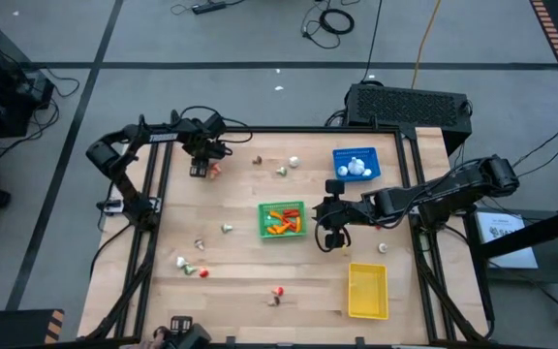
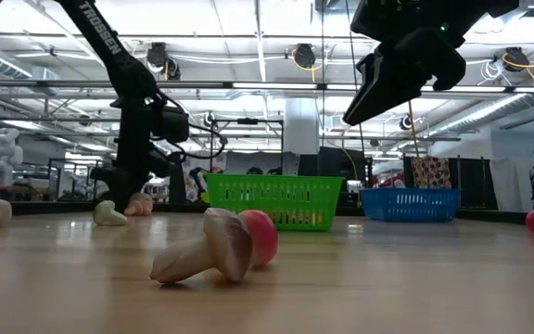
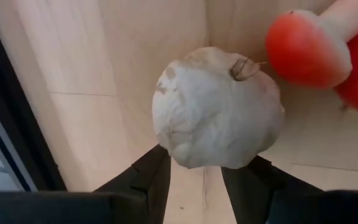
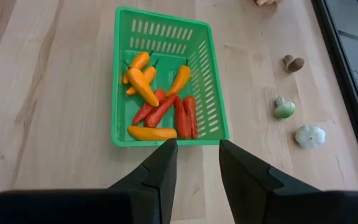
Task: Sort produce into baskets
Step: Put the garlic into the blue bin
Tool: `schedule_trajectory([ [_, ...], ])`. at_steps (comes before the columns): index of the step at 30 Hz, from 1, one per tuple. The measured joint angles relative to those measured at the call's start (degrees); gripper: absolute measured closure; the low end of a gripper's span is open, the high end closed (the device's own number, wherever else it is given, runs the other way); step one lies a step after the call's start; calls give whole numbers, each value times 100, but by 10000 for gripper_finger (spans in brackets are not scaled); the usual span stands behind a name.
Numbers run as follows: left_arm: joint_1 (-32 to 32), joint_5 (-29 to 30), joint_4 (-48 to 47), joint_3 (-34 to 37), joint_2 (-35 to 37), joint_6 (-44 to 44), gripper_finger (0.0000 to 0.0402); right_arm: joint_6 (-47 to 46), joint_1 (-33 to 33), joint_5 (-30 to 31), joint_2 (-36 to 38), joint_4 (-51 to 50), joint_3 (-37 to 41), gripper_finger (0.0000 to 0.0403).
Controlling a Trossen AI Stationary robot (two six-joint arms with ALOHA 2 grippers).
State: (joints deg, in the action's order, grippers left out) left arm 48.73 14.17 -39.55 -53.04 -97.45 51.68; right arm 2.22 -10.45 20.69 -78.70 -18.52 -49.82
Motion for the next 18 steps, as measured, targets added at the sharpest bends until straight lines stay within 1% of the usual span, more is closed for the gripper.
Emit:
schedule_trajectory([
  [6, 7, -290, 7, 0, 2, 24, 256, 20, 2, 1, 2, 0, 0, 291],
  [9, 12, -392, 5, 0, 2, 28, 266, 20, 0, 0, 2, 0, 0, 291],
  [18, 4, -434, -37, -9, 10, -141, 356, 1, 0, 0, 2, 2, 0, 291],
])
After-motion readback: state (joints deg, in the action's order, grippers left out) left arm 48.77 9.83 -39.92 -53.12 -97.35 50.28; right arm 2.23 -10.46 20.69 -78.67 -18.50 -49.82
